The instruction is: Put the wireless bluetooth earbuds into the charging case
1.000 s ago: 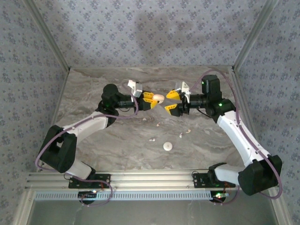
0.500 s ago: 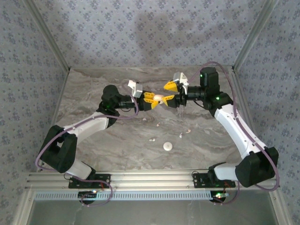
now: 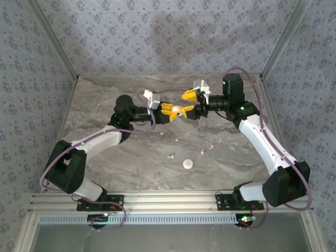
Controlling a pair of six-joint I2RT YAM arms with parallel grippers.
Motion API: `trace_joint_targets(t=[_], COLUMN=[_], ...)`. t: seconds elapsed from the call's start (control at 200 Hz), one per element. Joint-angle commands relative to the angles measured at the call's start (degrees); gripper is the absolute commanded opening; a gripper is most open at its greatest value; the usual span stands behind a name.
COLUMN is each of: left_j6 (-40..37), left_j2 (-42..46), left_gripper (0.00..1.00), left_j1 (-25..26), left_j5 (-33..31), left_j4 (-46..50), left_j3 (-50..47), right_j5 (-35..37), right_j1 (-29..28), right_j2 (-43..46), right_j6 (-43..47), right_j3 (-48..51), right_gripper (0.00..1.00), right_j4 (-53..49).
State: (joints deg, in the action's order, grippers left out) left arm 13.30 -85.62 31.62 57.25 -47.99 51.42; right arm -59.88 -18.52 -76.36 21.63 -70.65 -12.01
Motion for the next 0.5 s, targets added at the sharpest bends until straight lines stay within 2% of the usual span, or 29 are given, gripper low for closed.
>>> trace_joint_targets(t=[0.0,0.3,0.495], left_j6=[-0.86,-0.89,-0.82], left_j2=[0.70,0.90,1.19], left_gripper=[0.17,0.17,0.17], left_j1=[0.40,0.38,0.42], left_j5=[0.84,0.77,0.93], left_j4=[-0.64,-0.31,-0.13], left_j3=[0.96,1.49,1.79], right_j5=[-0.68,1.14,5.63], right_j1=[-0.60,-0.93,-0.92], right_j2=[-0.50,-1.69,-1.87], right_j6=[1.27,2.54,2.44], right_j3=[-1.85,-2.76,-2.69], right_gripper=[0.65,0.65,0.64], right_j4=[-1.70,-4.29,-3.89])
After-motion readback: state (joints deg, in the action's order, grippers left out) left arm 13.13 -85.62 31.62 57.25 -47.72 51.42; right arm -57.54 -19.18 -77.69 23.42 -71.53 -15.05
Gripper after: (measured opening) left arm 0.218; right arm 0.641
